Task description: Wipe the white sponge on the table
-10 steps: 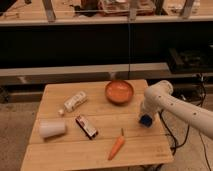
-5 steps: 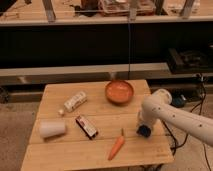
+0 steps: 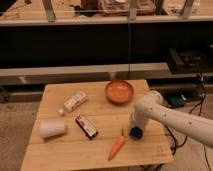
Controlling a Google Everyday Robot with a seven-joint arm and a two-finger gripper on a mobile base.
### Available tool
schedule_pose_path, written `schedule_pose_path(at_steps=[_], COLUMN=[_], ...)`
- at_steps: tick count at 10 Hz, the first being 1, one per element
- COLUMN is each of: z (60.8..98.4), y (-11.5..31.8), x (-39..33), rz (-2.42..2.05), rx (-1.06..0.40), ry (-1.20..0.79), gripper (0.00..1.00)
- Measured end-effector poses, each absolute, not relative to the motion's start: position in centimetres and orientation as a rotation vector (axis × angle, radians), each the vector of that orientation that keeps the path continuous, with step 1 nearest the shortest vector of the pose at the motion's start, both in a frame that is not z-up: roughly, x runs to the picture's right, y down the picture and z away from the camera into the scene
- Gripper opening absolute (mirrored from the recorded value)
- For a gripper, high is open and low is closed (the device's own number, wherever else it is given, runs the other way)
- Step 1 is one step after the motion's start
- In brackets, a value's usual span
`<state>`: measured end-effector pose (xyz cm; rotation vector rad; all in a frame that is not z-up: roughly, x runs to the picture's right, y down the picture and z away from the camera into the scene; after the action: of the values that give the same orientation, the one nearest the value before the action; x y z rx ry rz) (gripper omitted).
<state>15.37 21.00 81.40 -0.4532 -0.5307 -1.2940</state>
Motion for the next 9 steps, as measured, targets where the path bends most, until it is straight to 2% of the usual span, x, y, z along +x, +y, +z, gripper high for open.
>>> schedule_pose_path(at_steps=[4,9], z=[85.1,88.4], y=[18.8,12.8], x=[10.7,11.7], rz=[-1.375,-1.409], rx=[-0.406,-0.390], ry=[-0.612,-0.546], gripper=[0.00,0.00])
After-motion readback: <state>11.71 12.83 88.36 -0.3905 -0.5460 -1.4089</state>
